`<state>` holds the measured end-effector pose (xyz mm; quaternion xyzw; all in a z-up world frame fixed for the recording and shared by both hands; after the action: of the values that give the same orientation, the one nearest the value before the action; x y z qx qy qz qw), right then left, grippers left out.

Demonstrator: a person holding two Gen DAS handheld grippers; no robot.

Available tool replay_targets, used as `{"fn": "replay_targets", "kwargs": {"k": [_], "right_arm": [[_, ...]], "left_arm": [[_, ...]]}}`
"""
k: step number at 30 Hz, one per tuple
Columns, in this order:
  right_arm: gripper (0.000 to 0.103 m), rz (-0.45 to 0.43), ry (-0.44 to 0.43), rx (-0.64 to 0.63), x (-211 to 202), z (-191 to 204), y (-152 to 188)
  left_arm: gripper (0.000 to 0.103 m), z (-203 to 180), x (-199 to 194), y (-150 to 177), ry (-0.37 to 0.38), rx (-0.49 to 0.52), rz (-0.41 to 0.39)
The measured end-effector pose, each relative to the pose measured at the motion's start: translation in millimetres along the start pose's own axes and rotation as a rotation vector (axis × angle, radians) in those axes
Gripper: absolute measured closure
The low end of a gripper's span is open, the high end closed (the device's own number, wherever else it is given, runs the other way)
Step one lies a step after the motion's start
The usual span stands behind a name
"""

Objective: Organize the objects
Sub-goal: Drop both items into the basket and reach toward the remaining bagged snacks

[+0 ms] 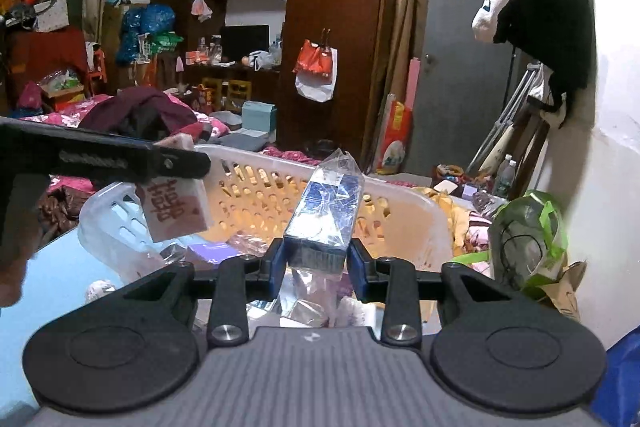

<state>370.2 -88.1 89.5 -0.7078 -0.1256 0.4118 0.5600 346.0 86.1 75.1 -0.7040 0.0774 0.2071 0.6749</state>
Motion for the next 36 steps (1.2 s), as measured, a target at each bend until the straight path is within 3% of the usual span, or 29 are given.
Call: {"fn": "replay_targets", "kwargs": {"k": [1,2,4,7,8,11,14,18,21,24,26,27,28,30,32,36], "right_arm": [[0.037,0.013,0.001,-0.007,-1,2,2],[0.015,0.011,0.016,-0.021,-4,4,3],[0.0,-0.067,0.066,-0.055,-26,5,0],[0.0,-0.148,0.059,-0.024,-71,2,18],[0.0,-0.139,0.09,-0.003,-80,-5,31],[0.0,-0.024,0.123,0.058,-75,-30,82],[0.003,0.11,0.151,0.108,-53,-51,126],[0.008,0.139,0.07,0.194,-39,-53,147],[0.016,0.156,0.063,0.204,-29,-52,153],[0.024,0.15,0.055,0.219,-24,-50,156],[0.032,0.155,0.053,0.235,-20,-49,156],[0.036,0.149,0.058,0.234,-23,-48,155],[0.044,0.146,0.06,0.233,-24,-47,155],[0.045,0.137,0.075,0.231,-28,-46,156],[0.046,0.105,0.082,0.221,-31,-45,152],[0.046,0.05,0.094,0.171,-38,-39,146]], "left_arm": [[0.008,-1,-3,0,0.001,0.013,-0.005],[0.007,-2,-12,-1,0.029,0.013,-0.03],[0.006,6,-44,1,0.056,-0.013,-0.107],[0.0,11,-95,27,0.087,0.034,-0.196],[0.0,10,-101,44,0.088,0.064,-0.169],[0.0,4,-103,102,0.137,0.129,-0.052],[0.005,0,-97,140,0.136,0.177,0.028],[0.006,-1,-90,163,0.143,0.196,0.074],[0.009,-13,-89,178,0.169,0.224,0.12],[0.011,-20,-84,178,0.145,0.247,0.125],[0.028,-26,-78,181,0.131,0.272,0.15],[0.049,-29,-77,183,0.143,0.28,0.161],[0.064,-29,-76,184,0.148,0.277,0.166],[0.064,-22,-78,182,0.14,0.238,0.156],[0.064,-16,-83,179,0.177,0.187,0.131],[0.064,-3,-98,170,0.234,0.096,0.021]]}}
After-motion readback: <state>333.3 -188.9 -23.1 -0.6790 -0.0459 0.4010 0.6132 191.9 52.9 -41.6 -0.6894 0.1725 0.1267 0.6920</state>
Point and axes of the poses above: each gripper's, at about its wrist camera, not at the fingertips, and x roughly the way its jaws point, z to its left, y to its underside, the point moved 10 cm from there along x, roughly the way its jaws point, and after that the axes turned 10 degrees about -y, right-handed, at the moved point
